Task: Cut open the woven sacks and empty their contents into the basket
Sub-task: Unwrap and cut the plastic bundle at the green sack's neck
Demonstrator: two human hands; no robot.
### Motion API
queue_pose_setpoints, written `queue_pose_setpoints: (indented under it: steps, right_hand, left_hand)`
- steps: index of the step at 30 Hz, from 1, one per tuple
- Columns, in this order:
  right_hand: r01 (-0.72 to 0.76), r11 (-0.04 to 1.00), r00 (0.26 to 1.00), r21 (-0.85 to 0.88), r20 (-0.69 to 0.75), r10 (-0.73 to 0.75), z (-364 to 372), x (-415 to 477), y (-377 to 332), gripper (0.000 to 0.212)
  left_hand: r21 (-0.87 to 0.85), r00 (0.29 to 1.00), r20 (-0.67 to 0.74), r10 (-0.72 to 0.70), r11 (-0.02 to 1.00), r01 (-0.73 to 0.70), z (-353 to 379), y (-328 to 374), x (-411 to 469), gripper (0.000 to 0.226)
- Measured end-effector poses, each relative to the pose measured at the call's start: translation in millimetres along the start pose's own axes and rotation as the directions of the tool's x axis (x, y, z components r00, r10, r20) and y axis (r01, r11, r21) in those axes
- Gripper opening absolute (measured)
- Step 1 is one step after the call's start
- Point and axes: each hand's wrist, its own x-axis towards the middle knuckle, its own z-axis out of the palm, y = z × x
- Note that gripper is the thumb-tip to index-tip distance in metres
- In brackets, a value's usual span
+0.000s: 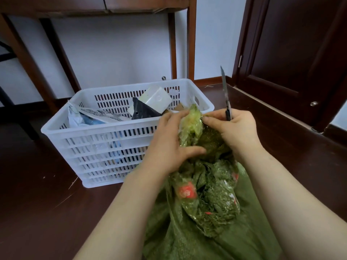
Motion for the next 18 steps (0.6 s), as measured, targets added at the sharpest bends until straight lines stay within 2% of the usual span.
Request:
queue_pose_setpoints:
  steps: [2, 5, 7, 9, 11, 13, 15, 16, 18]
  right_hand:
    - [0.021, 1.000, 0.999, -0.021, 0.031, -0.021, -1, -2, -2, 0.007]
    - [0.005, 1.000, 0.998, 0.008, 0.068, -0.005, 2, -4, -1, 0.007]
    - [-0.036, 0.999, 0.995, 0.010, 0.089, 0.035, 4, -6, -2, 0.007]
    - [-0.064, 0.995, 0.992, -0.071, 0.102, 0.071, 5, -6, -3, 0.011]
    - [-0.117, 0.988, 0.975, -0.101, 0.180, 0.134, 6, -9, -9, 0.013]
    - [-0.194, 0.980, 0.936, -0.053, 0.288, 0.201, 9, -17, -13, 0.020]
    - [-0.231, 0.973, 0.927, -0.026, 0.299, 0.228, 13, -22, -14, 0.021]
    - [-0.248, 0.969, 0.928, -0.021, 0.283, 0.243, 13, -23, -14, 0.022]
    - [-0.287, 0.958, 0.922, 0.003, 0.271, 0.275, 12, -20, -15, 0.021]
  left_hand:
    - [0.069, 0.982, -0.169, 0.086, 0.995, -0.075, 3, 0, 0, 0.059]
    - [0.097, 0.971, -0.202, 0.126, 0.989, -0.108, 5, -1, 1, 0.036]
    - [-0.018, 0.966, -0.259, 0.014, 1.000, -0.019, 7, -4, 3, 0.026]
    - [-0.258, 0.942, -0.285, -0.178, 0.961, 0.103, 9, -8, 3, 0.012]
    - [-0.509, 0.910, -0.207, -0.360, 0.834, 0.214, 8, -8, 2, 0.003]
    - [-0.701, 0.880, -0.063, -0.471, 0.648, 0.297, 6, -5, 3, 0.011]
    - [-0.802, 0.865, 0.065, -0.497, 0.491, 0.342, 4, 3, 4, 0.017]
    - [-0.821, 0.867, 0.099, -0.488, 0.452, 0.348, 4, 6, 4, 0.016]
    - [-0.837, 0.865, 0.156, -0.476, 0.401, 0.372, 3, 5, 4, 0.029]
